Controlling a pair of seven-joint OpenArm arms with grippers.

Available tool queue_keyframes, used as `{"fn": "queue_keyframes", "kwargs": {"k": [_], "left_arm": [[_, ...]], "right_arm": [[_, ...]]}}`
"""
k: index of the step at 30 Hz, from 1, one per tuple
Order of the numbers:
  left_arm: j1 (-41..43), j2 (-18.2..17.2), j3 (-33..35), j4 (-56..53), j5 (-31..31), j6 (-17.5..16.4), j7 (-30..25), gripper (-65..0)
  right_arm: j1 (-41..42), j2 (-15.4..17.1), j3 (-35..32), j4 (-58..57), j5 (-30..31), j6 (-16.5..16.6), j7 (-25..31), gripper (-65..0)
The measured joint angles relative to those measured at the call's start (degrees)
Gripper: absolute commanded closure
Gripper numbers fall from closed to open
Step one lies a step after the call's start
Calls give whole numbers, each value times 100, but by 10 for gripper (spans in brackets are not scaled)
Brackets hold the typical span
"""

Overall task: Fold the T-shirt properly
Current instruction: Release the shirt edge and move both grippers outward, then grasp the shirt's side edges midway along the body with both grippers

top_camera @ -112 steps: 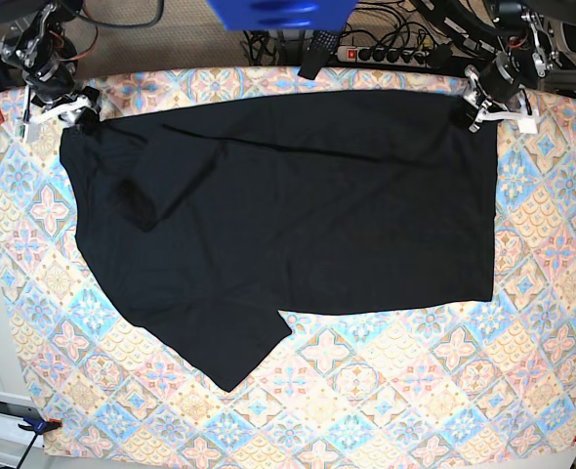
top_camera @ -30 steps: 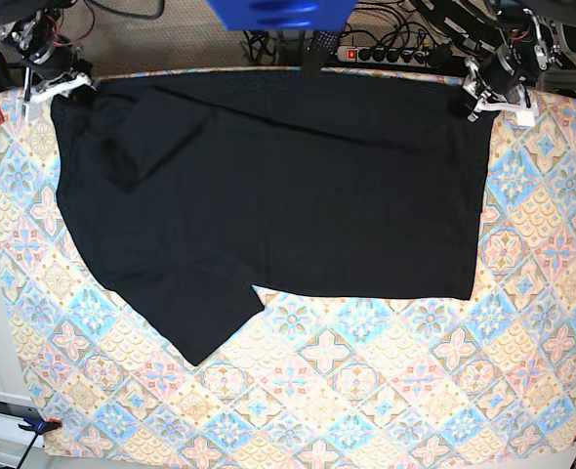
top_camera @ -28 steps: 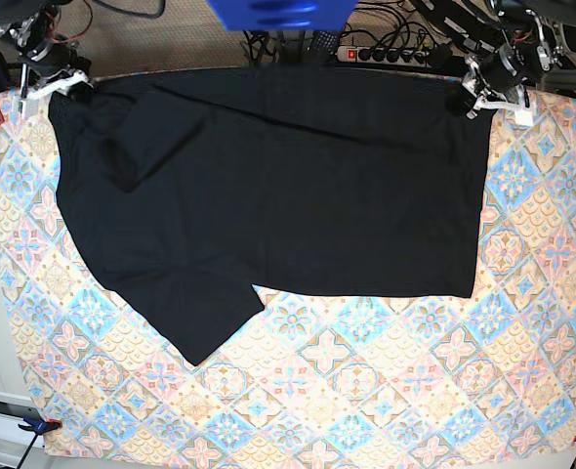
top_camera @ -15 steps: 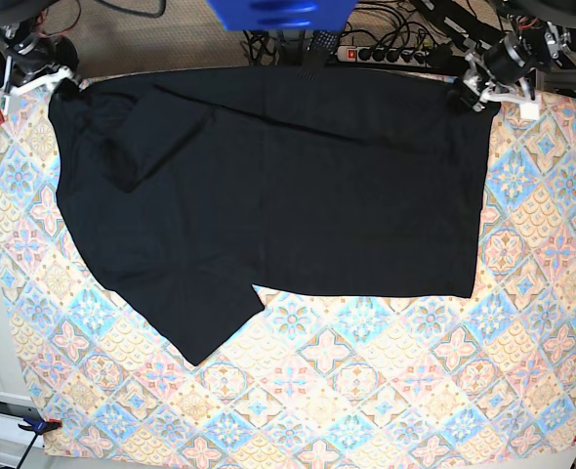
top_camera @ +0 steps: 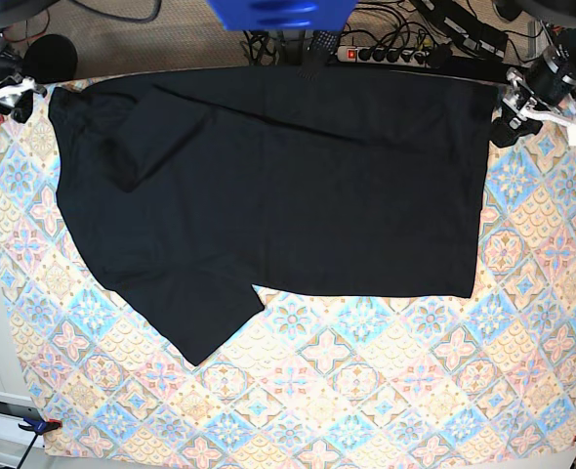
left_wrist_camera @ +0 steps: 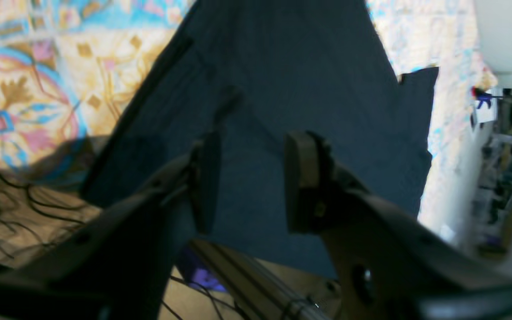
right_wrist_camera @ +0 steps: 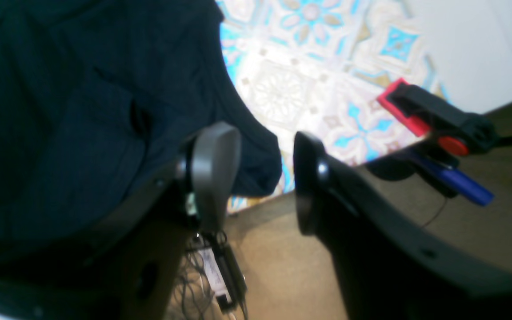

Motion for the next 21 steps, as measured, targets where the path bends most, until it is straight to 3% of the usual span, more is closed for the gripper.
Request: {"fn": "queue_keyframes", "kwargs": {"k": [6,9,13,21], "left_arm": [[-621,-291,-37,-26,273,2,-11,-241],[-1019,-402,-17,-42,636,13,42,-241],[-1517,-592,328,-59,1165,7,37,-241],[-3215,-907,1086,-1838,1873,-20,-28,-241]], "right_arm": [[385,48,166,33,-2,13,-350,-241],[752,326,-50,44,39,35,-529,-241],[1141,442,-494,0,-4,31,-680,-241],[1934,503,-1751,-9,-1139,28,-667,-241]]}}
